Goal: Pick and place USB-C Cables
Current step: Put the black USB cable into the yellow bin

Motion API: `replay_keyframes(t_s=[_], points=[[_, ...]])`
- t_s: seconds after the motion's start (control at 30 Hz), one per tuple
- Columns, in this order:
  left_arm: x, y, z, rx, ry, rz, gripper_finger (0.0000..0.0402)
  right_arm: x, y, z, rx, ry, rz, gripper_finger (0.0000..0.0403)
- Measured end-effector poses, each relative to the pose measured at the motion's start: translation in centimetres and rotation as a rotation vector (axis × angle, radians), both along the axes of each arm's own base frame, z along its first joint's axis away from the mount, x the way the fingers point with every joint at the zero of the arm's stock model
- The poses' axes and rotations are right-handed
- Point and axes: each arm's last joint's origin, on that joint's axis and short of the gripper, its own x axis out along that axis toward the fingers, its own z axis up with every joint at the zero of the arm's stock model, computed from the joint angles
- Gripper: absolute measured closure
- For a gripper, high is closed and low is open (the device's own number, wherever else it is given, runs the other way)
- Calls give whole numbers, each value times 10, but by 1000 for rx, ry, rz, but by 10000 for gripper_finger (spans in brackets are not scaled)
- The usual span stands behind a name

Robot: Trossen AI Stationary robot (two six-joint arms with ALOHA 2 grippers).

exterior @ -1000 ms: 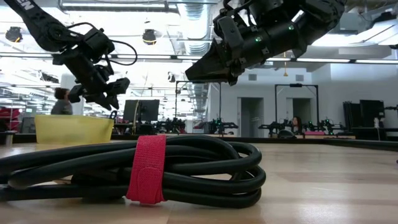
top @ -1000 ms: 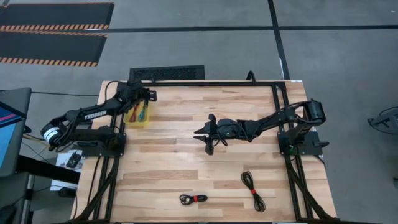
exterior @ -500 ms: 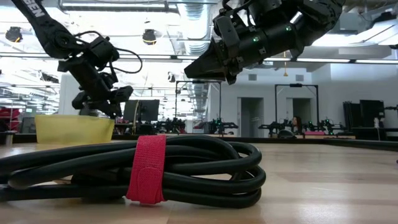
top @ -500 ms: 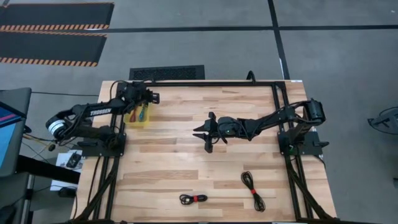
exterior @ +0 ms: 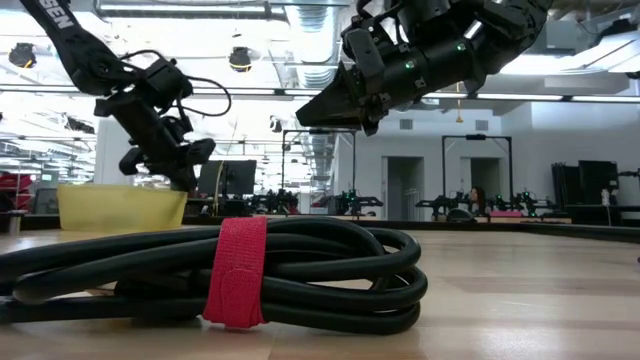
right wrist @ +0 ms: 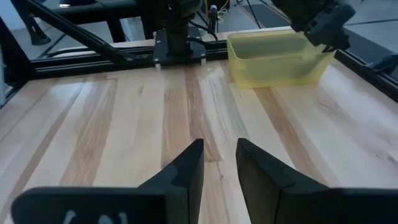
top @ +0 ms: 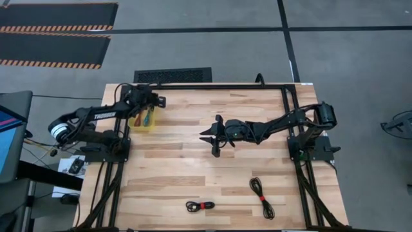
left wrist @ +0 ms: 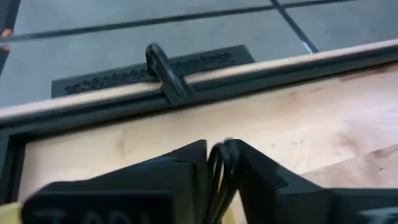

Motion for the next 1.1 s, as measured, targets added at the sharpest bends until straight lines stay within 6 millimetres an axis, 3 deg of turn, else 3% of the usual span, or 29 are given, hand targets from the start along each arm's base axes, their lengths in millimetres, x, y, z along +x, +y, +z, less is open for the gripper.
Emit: replay_keyframes(t_s=[0.17, 0.5, 0.7, 0.87, 1.1], points=[[-3, -3, 11, 44, -15, -11, 393, 0, 0, 0, 1, -1, 3, 285], [-26, -31, 43, 80, -39, -12, 397, 0, -2, 1, -4, -7, -1, 285], [-42, -59, 58, -25, 7, -30, 396, 0, -7, 1, -6, -11, -15, 285], [-48, -71, 57, -156, 70, -20, 395, 0, -7, 1, 1, -12, -16, 285], [-41, -68, 45, -268, 82, -36, 375, 1, -2, 3, 54, -34, -17, 285]])
